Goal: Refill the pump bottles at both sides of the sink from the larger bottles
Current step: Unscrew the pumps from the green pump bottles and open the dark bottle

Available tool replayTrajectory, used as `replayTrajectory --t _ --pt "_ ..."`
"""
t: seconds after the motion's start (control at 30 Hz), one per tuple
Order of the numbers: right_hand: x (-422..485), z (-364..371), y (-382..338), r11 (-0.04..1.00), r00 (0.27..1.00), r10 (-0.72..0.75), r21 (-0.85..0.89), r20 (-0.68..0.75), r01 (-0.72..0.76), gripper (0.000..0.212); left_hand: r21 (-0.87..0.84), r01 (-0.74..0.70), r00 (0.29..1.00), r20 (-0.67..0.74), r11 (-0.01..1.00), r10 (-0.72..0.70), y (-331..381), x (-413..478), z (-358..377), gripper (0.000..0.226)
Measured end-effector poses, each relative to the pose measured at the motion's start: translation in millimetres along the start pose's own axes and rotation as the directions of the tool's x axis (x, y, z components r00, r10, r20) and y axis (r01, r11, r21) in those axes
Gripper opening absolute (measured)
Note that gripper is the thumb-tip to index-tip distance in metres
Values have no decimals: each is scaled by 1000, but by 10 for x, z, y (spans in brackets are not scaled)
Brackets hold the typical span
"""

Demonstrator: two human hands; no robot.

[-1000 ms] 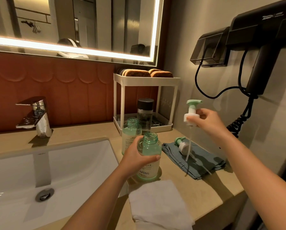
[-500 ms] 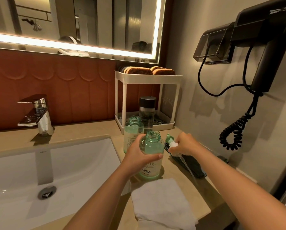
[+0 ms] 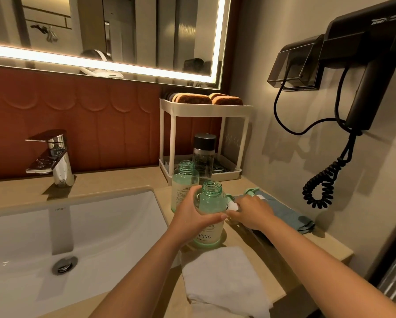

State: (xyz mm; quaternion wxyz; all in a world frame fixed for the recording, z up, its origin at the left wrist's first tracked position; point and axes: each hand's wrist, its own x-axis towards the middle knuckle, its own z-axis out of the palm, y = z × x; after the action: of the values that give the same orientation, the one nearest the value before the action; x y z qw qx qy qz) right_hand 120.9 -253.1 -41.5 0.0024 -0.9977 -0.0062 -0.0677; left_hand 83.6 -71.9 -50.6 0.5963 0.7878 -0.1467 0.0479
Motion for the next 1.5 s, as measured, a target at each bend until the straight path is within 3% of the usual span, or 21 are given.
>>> replayTrajectory --t 0.13,0.23,0.37,0.57,0.8,1.03,1.23,1.5 --pt "-25 18 21 999 998 -48 12 46 48 45 98 8 999 -53 995 -3 -35 0 44 90" --pt "0 -24 22 980 1000 -25 198 -16 28 45 313 22 987 -159 949 29 -26 6 79 90" --pt "209 -270 -16 825 988 1 559 -155 86 42 525 29 972 -212 850 98 -11 35 88 89" --pt "604 -876 -239 690 960 -25 690 -279 219 64 767 67 947 -250 639 202 -32 88 56 96" --pt "996 -1024 -479 673 972 -168 701 -163 234 87 849 -12 912 -208 528 355 -235 274 63 89" --pt "1101 -934 -544 626 975 -167 748 -147 220 73 908 -29 919 -140 417 368 -260 386 42 83" --pt "1114 -834 -608 612 976 -45 766 -213 196 81 888 -37 926 -141 459 349 -286 473 37 84" --pt "1065 -815 -530 595 941 84 774 -328 217 76 868 -11 937 -165 496 309 -367 615 70 86"
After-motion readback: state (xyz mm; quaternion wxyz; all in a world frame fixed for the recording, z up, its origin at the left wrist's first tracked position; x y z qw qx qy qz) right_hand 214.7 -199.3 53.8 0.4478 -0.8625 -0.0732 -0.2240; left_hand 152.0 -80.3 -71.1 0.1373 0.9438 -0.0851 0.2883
